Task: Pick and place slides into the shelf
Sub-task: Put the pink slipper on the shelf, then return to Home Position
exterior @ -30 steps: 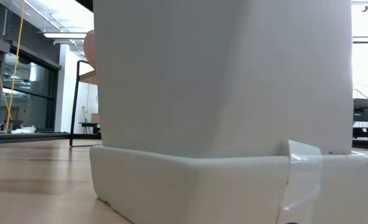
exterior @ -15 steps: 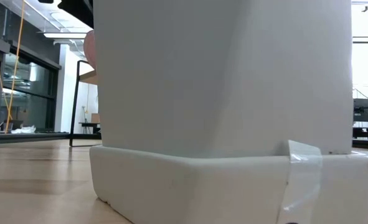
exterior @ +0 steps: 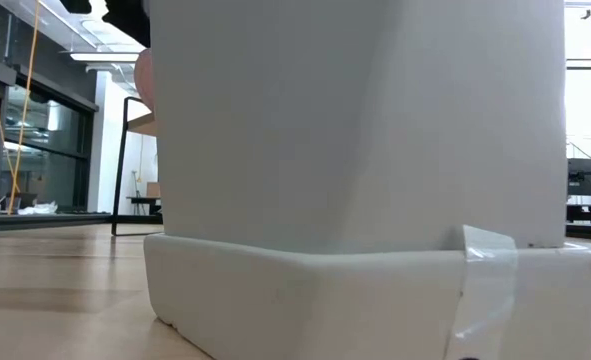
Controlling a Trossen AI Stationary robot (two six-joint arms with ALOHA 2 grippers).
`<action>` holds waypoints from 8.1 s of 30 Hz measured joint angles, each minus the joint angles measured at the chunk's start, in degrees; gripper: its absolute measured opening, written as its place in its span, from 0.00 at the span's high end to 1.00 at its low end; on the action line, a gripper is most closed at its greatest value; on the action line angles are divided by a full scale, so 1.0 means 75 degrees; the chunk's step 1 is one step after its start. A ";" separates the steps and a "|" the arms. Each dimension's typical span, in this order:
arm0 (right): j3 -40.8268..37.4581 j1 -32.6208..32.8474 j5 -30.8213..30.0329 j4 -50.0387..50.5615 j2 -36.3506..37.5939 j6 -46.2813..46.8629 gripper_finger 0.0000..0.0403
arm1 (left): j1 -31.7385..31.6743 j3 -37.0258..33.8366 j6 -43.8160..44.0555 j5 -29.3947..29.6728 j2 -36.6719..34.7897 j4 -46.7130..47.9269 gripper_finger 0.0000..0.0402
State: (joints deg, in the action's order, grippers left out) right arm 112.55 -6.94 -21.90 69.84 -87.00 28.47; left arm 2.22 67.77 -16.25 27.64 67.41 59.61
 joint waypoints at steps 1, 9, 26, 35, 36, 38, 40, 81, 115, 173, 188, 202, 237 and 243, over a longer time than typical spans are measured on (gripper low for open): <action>0.0000 0.0000 0.0015 0.0000 0.0000 -0.0001 0.55 | 0.0000 0.0000 -0.0001 0.0090 0.0044 -0.0003 0.61; 0.0000 0.0000 0.0098 0.0000 -0.0003 -0.0002 0.55 | 0.0000 -0.0003 -0.0026 0.0806 0.0144 -0.0344 0.62; 0.0000 0.0149 -0.0086 0.0035 -0.0003 -0.0055 0.55 | 0.0006 -0.0915 0.0110 0.1191 0.0147 -0.0833 0.62; 0.0000 0.0149 -0.0162 0.0035 -0.0003 -0.0035 0.55 | 0.0006 -0.0915 0.0149 0.1702 0.0150 -0.0985 0.69; 0.0000 0.0149 -0.0211 0.0035 -0.0003 -0.0035 0.55 | 0.0006 -0.0915 0.0148 0.1705 0.0150 -0.0982 0.72; 0.0000 0.0149 -0.0238 0.0034 -0.0003 -0.0035 0.55 | 0.0006 -0.0915 0.0146 0.1707 0.0150 -0.0982 0.77; 0.0000 0.0149 -0.0259 0.0035 -0.0003 -0.0035 0.55 | 0.0006 -0.0915 0.0145 0.1706 0.0150 -0.0978 0.84; 0.0000 0.0149 -0.0418 0.0032 -0.0006 -0.0402 0.55 | 0.0010 0.0157 -0.1208 0.3079 0.0151 0.0104 1.00; 0.0000 0.0146 -0.0208 0.0117 -0.0006 -0.0522 0.55 | 0.0557 0.0163 0.0576 0.1134 0.1240 0.0266 0.92; -0.0003 0.0371 0.0441 0.0532 0.0547 -0.1826 0.55 | 0.0557 0.1880 0.3796 -0.0723 -0.0100 0.0611 0.41; -0.3324 0.0727 0.0614 -0.2287 0.4622 -0.1442 0.97 | 0.0557 0.1767 0.5035 -0.0145 -0.2088 -0.0184 0.71; -0.8993 0.0726 0.1171 -0.7754 0.6467 -0.0631 1.00 | 0.0557 -0.2735 0.4895 0.0003 -0.4885 -0.4137 0.99; -1.4405 0.0863 0.1892 -1.2805 0.8356 0.1587 1.00 | 0.0557 -0.7023 0.6682 -0.1314 -0.8943 -0.5025 1.00; -1.4522 0.1120 0.2010 -1.2828 0.8425 0.1381 1.00 | 0.0557 -0.7023 0.6837 -0.1357 -0.8945 -0.4887 1.00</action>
State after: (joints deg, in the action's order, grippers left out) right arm 3.64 1.46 -6.83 -26.36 -23.82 38.83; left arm 6.39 15.09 35.03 17.46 0.32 22.96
